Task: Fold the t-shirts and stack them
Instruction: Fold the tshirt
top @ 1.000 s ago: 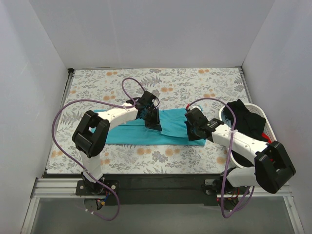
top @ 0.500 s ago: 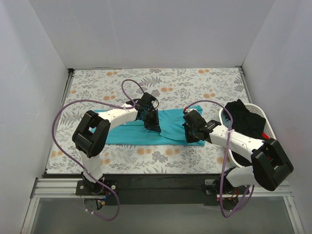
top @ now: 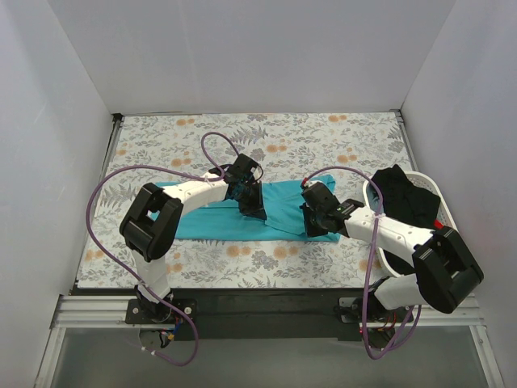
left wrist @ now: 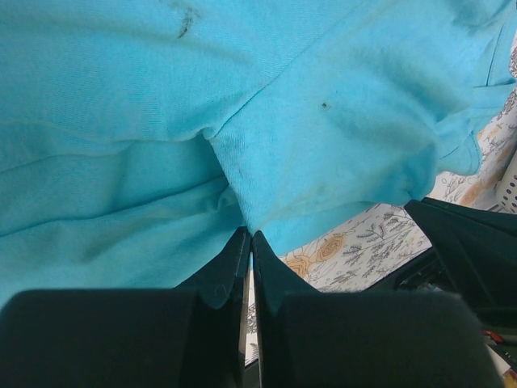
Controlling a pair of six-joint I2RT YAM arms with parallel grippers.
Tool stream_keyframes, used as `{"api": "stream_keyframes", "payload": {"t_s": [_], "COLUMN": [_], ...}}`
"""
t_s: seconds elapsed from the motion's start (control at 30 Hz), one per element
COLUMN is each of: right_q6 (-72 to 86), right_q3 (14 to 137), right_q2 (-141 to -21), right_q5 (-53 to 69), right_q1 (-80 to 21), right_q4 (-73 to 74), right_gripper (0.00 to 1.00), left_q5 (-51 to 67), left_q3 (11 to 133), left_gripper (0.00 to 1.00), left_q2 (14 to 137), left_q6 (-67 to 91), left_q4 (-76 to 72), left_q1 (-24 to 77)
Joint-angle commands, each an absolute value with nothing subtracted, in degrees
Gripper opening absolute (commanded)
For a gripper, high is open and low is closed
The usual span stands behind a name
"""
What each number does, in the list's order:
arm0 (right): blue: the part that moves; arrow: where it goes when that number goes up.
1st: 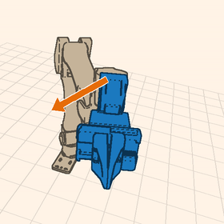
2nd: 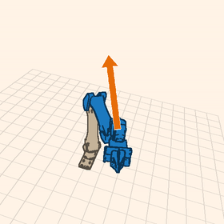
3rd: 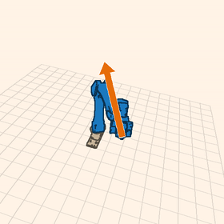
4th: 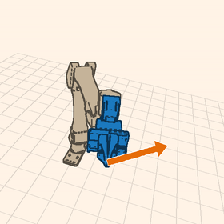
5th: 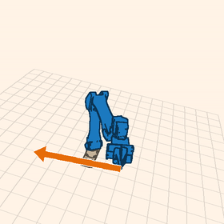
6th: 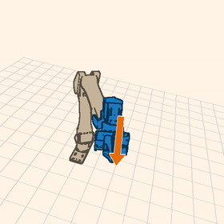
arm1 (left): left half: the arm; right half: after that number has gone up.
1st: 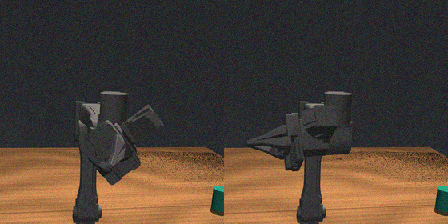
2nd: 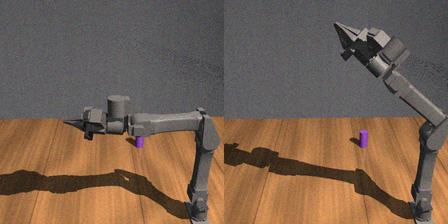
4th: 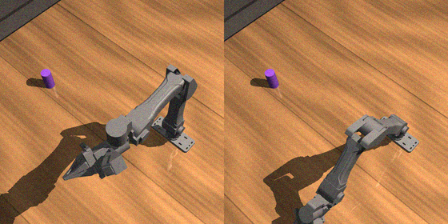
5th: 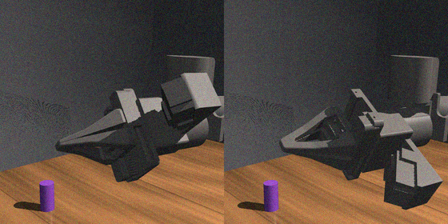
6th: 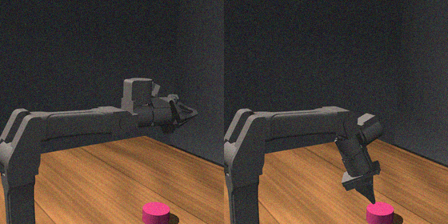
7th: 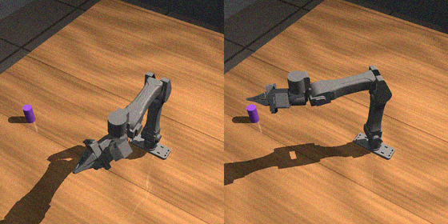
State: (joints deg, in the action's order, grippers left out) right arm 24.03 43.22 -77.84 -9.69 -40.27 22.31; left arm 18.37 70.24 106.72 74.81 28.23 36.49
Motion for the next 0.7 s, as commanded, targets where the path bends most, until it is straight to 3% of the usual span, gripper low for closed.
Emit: {"api": "stream_keyframes", "payload": {"t_s": [0.0,0.07,0.17,0.27,0.3,0.47,0.67], "right_q6": [24.35,24.26,24.17,24.43,24.52,23.82,21.27], "right_q3": [42.89,42.63,41.75,41.4,41.66,45.86,52.9], "right_q2": [-78.05,-78.13,-77.09,-74.28,-73.31,-68.38,-75.84], "right_q5": [-9.4,-9.4,-10.1,-10.72,-10.98,-15.99,-17.22], "right_q1": [-40.69,-40.61,-40.69,-40.78,-40.69,-39.91,-36.48], "right_q4": [20.74,21.09,21.97,23.02,23.72,24.61,24.26], "right_gripper": [0.02,0.02,0.07,0.19,0.28,0.47,0.48], "left_q5": [17.75,17.67,16.7,15.74,15.38,13.45,13.45], "left_q3": [70.66,70.58,70.58,71.01,71.36,75.58,81.46], "left_gripper": [0.02,0.02,0.11,0.18,0.19,0.21,0.21], "left_q2": [105.64,105.56,105.03,103.98,103.19,101.6,105.11], "left_q6": [74.44,74.36,73.92,73.57,73.13,71.72,70.66], "left_q4": [27.68,27.86,28.65,29.44,30.14,33.13,34.63], "left_q1": [36.3,36.3,36.3,36.3,36.3,36.3,36.3]}}
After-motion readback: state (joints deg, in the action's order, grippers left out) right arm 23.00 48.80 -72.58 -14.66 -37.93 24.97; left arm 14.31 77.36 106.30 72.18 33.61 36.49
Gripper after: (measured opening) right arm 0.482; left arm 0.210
